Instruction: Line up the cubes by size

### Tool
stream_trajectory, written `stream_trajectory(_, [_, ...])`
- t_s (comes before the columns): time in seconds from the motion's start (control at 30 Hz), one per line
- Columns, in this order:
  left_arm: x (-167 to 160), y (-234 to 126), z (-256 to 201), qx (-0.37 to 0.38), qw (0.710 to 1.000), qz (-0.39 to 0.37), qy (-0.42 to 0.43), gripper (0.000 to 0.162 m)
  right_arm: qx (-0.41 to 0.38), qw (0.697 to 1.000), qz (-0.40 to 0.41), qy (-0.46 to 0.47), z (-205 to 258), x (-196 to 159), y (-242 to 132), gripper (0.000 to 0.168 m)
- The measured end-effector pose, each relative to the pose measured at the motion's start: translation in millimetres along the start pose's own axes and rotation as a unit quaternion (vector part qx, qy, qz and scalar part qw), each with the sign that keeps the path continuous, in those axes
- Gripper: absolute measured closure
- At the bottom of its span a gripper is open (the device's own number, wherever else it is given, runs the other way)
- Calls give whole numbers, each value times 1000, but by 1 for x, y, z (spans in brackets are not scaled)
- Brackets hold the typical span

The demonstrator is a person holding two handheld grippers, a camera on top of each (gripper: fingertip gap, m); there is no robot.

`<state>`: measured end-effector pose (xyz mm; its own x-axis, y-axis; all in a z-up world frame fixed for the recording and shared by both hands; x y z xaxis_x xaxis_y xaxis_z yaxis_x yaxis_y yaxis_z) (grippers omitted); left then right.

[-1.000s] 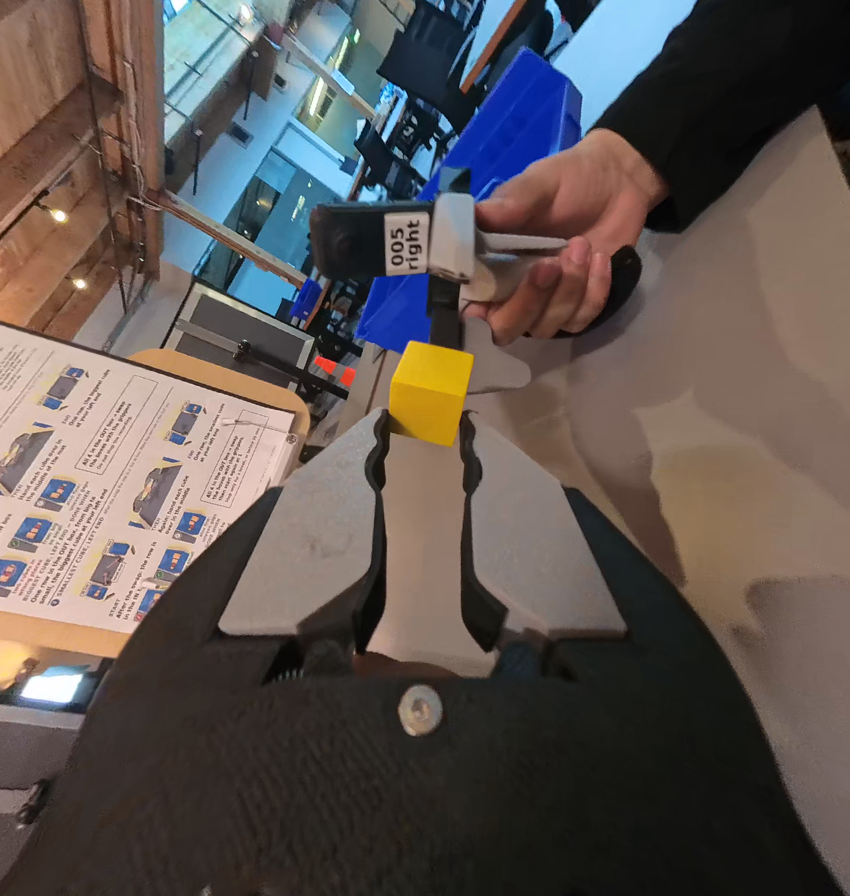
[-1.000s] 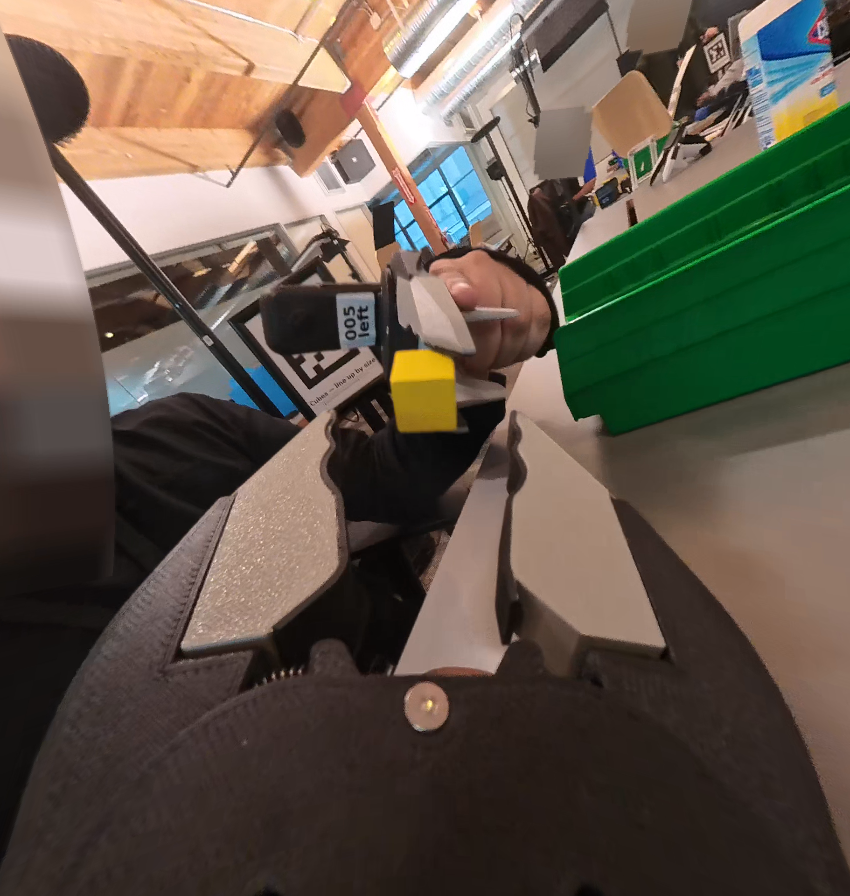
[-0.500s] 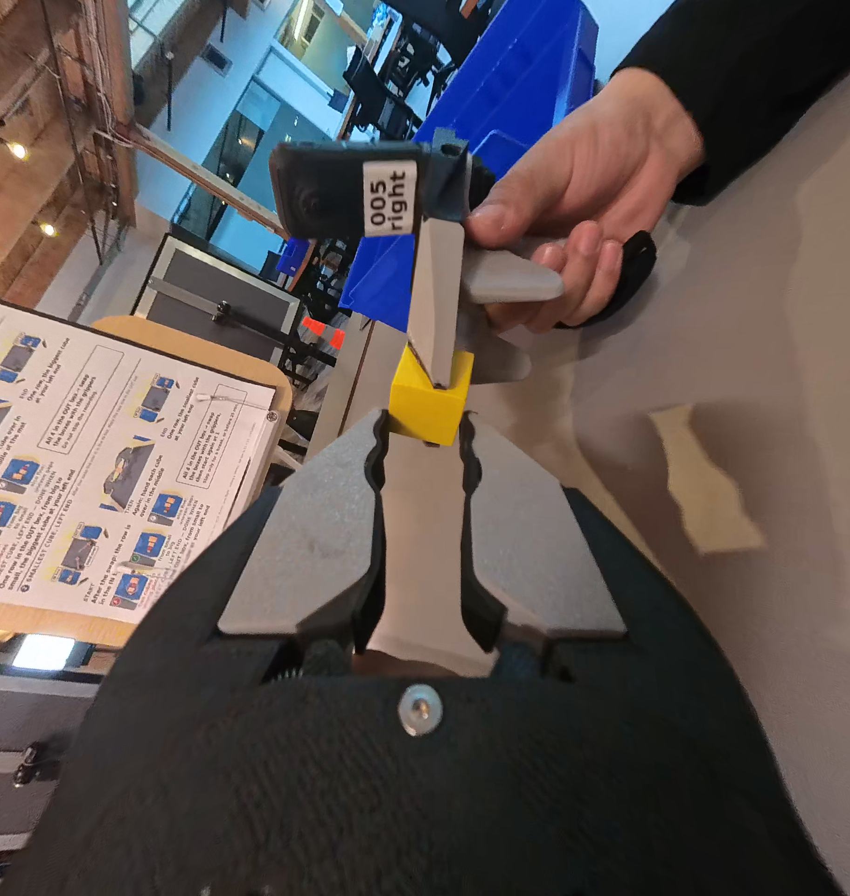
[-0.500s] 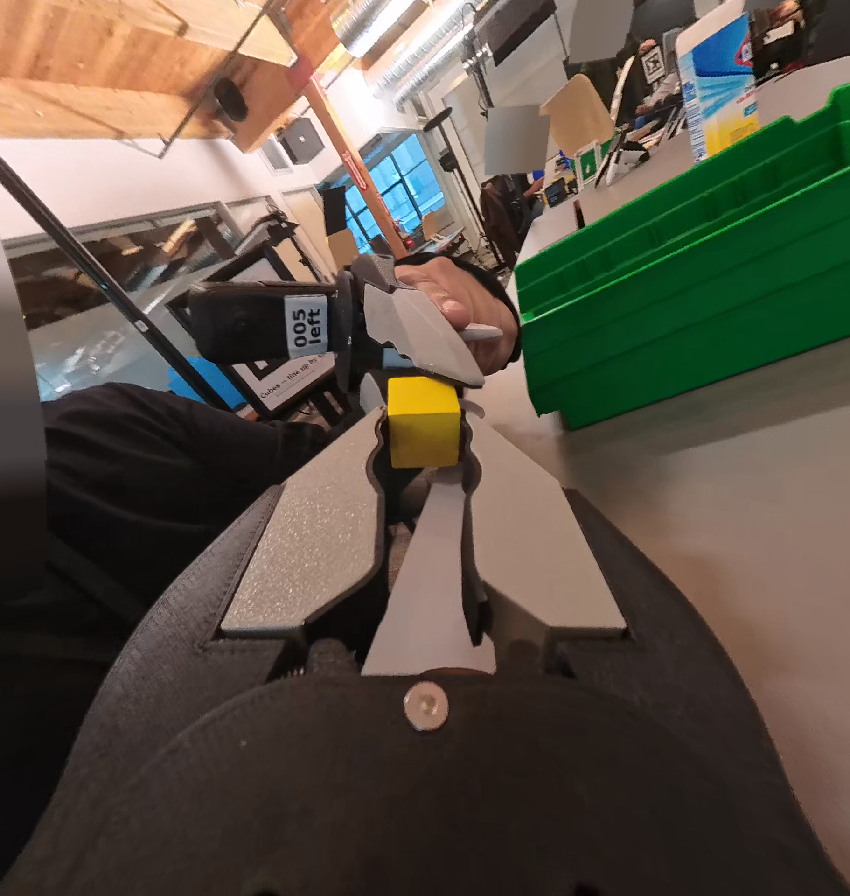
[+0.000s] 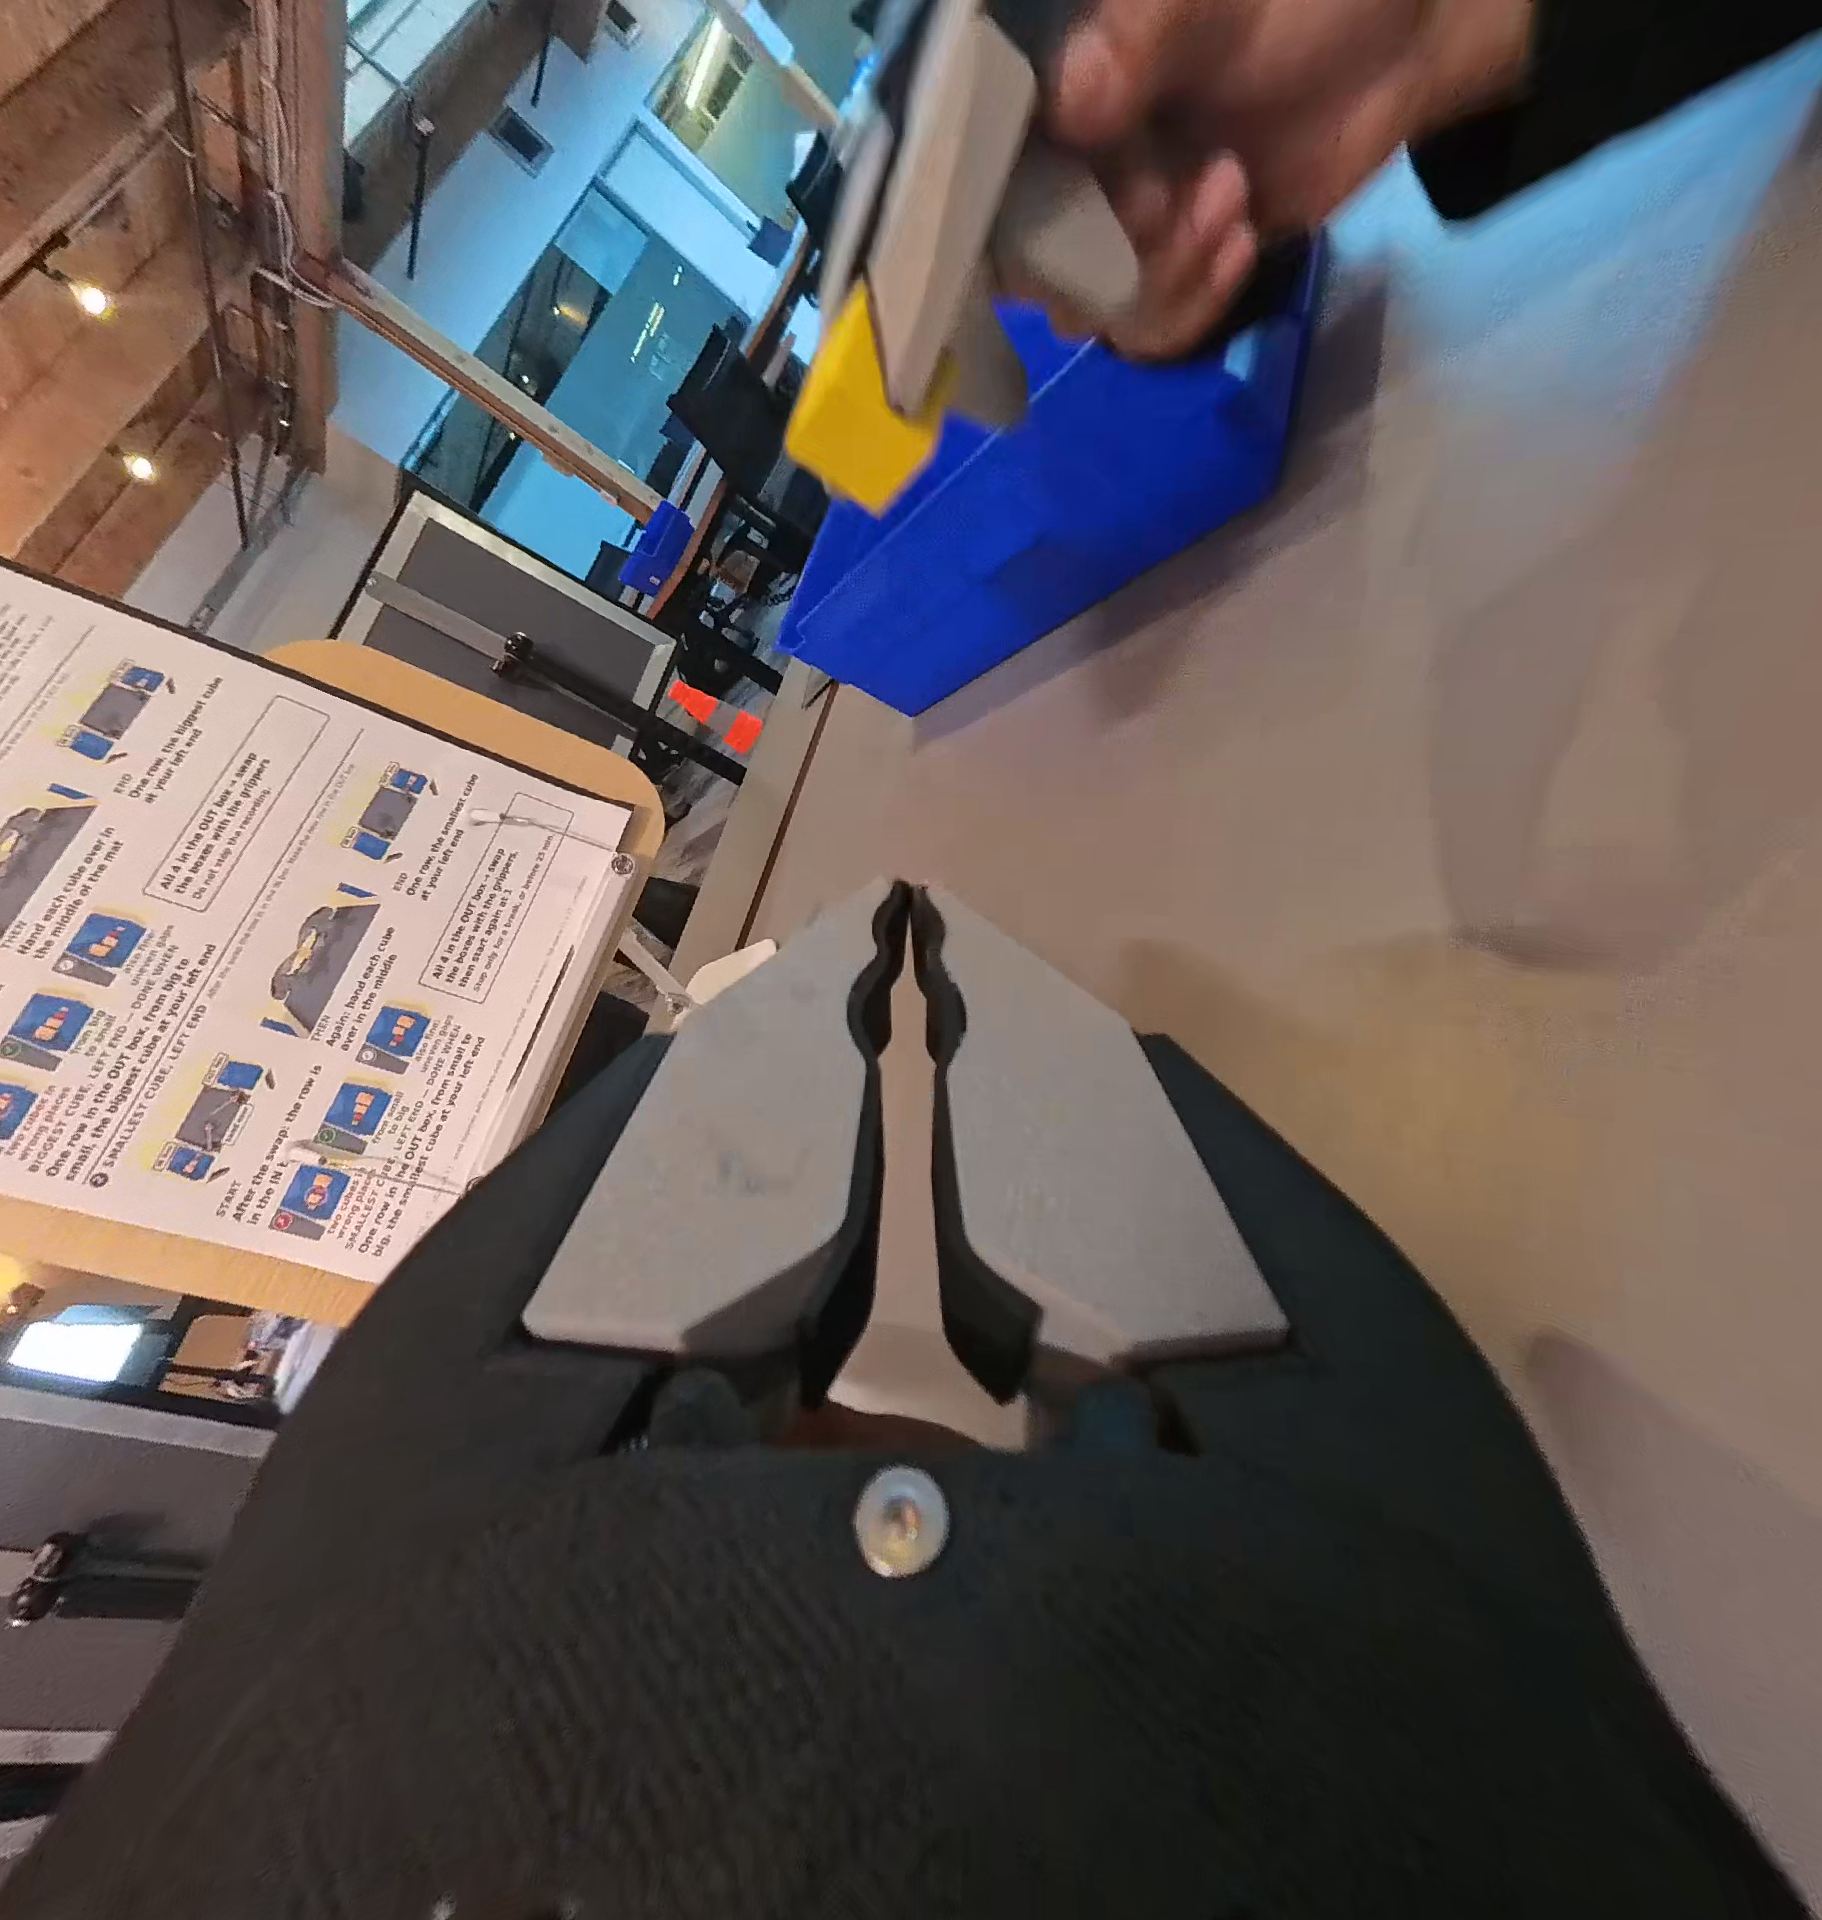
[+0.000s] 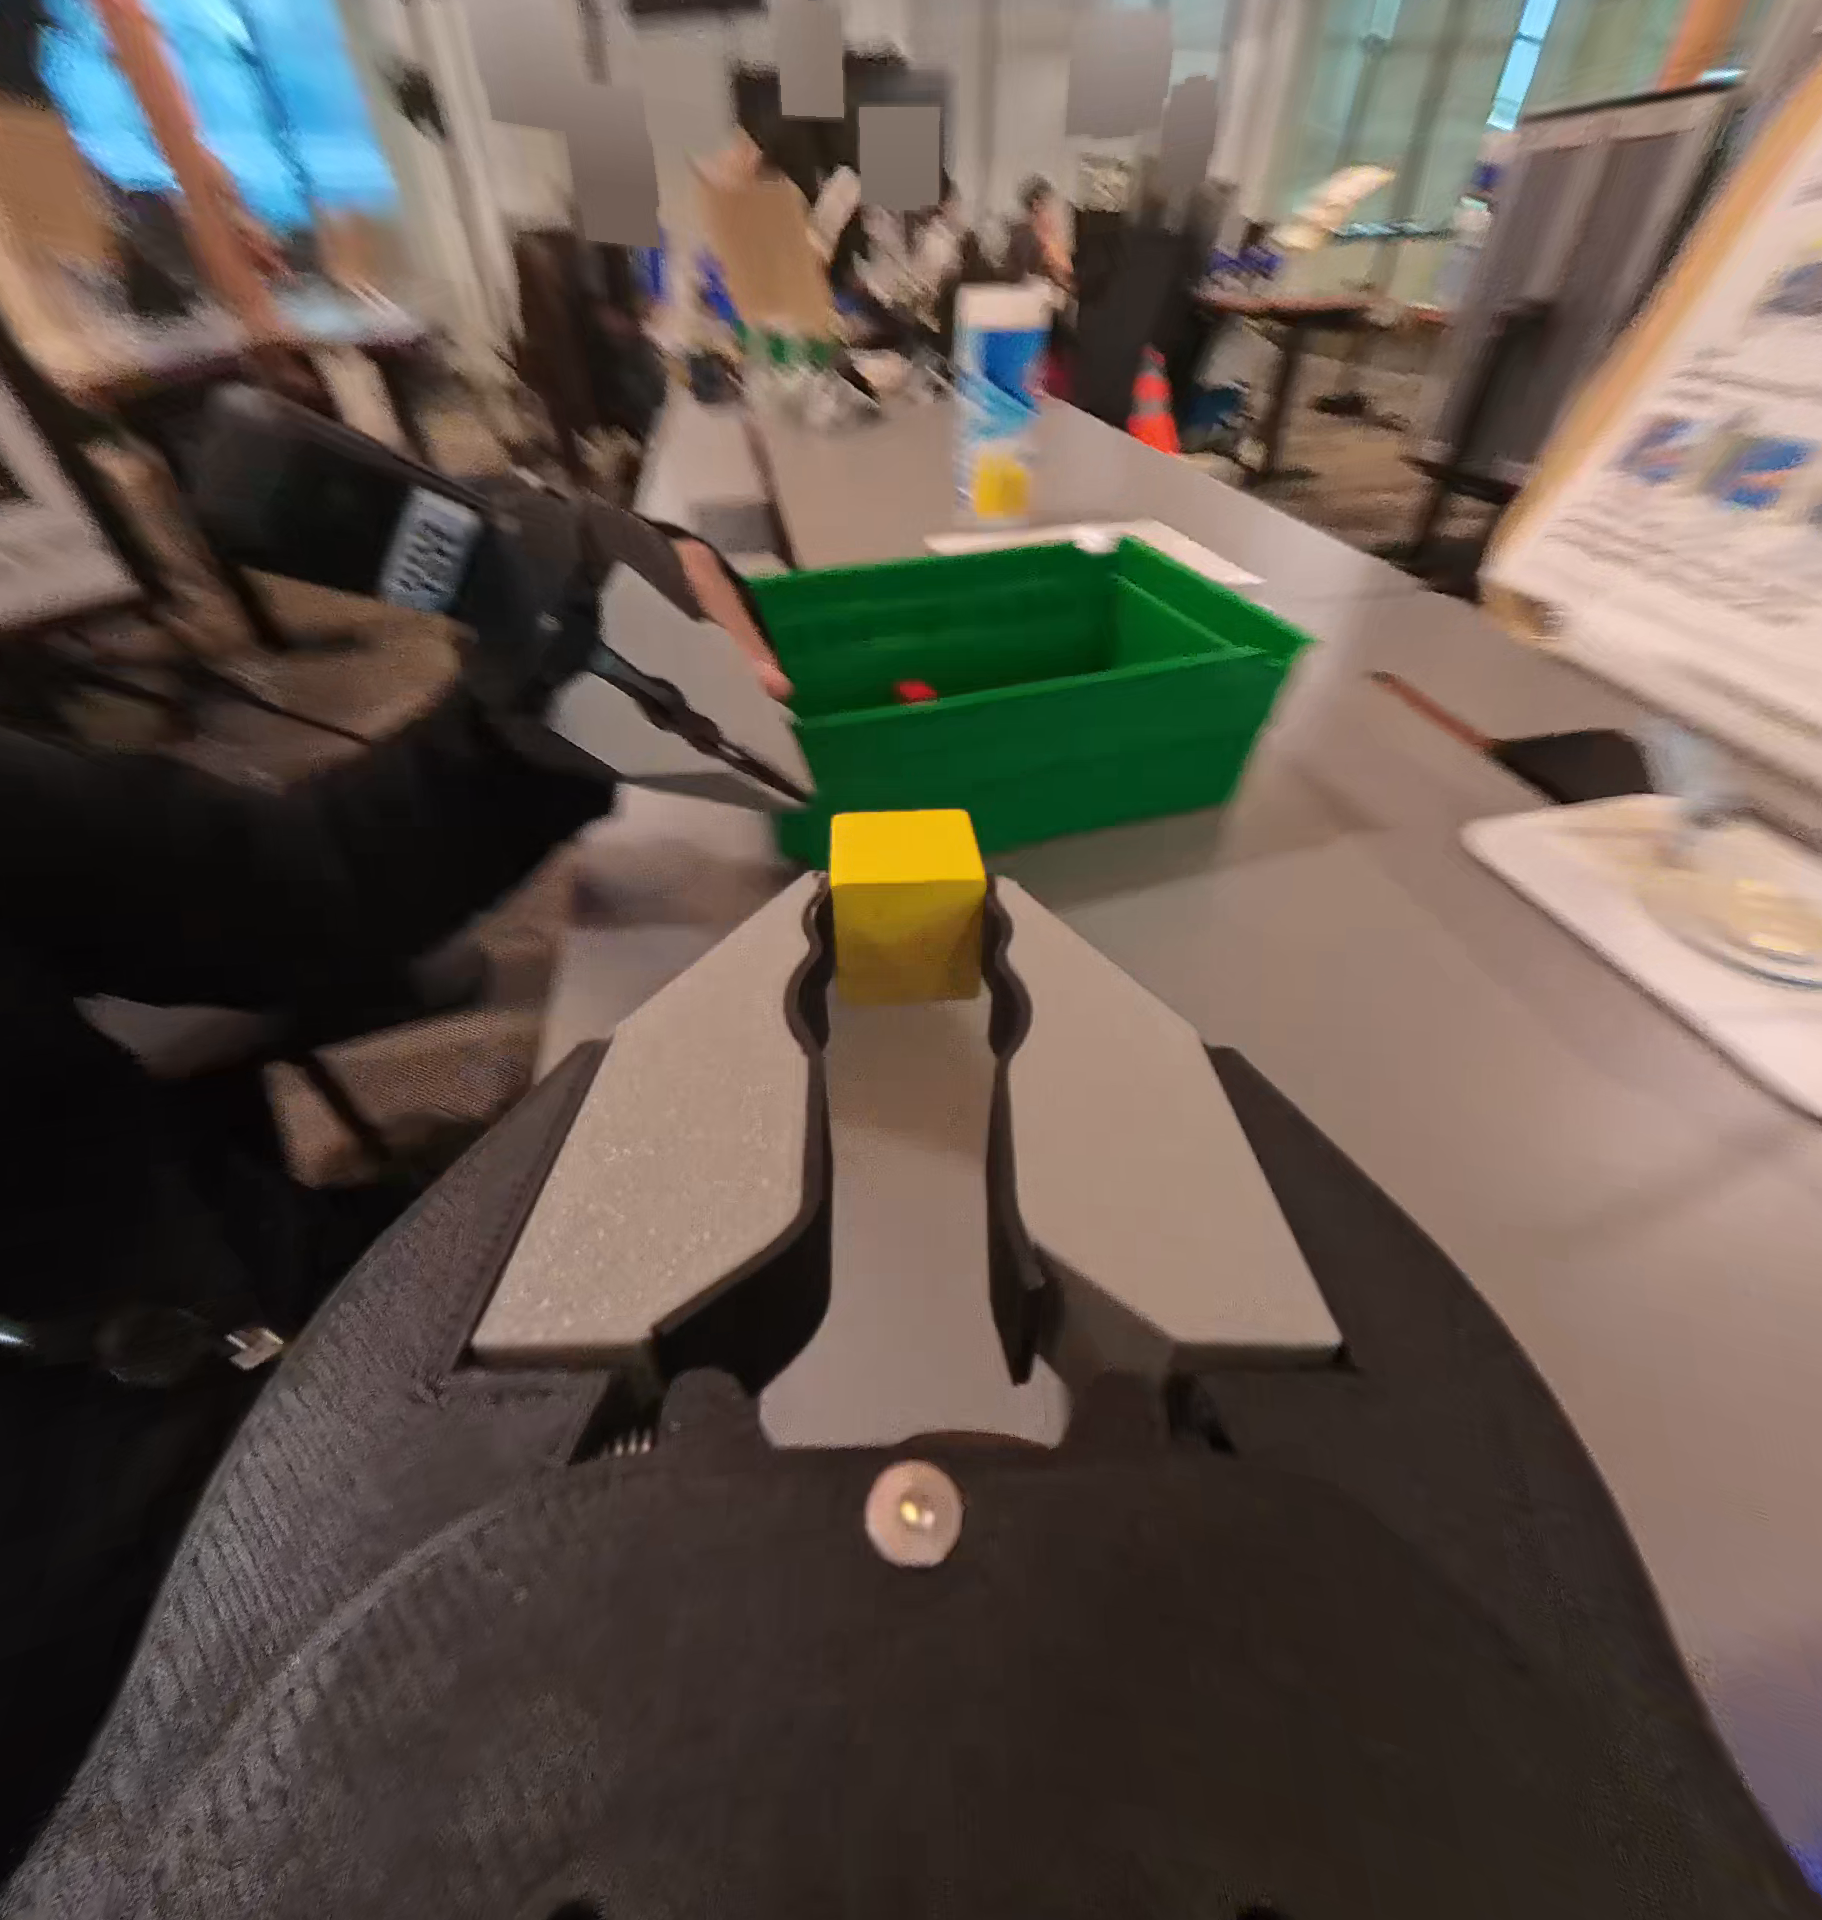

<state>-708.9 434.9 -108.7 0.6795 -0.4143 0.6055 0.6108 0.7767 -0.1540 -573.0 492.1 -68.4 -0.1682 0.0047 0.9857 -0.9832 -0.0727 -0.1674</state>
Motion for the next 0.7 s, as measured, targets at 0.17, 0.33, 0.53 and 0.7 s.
stream_trajectory(0.17, [-3,1,-7,-20,1000,5,16,162,-197,953,212,-93,-63,1,-100,143])
stream_trajectory(0.33, [-1,5,-9,-25,999,5,19,162,-231,885,403,-43,-110,-50,-180,143])
stream_trajectory(0.53, [-3,7,-13,-28,999,12,19,162,-220,802,555,-14,-145,-121,-226,142])
stream_trajectory(0.7, [-8,10,-16,-35,999,19,18,162,-159,776,610,-7,-149,-156,-222,142])
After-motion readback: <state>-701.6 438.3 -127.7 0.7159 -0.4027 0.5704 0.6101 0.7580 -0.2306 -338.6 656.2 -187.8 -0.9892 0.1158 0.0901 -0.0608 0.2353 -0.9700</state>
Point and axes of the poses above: each gripper's, where its closed fingertips meet, y out along the fingers, x out of its top, z = x × y across the jaws, the point moved 3 cm from there along -y, back along the fingers, and after that the axes turned 3 degrees about x, right-handed, at the moved point
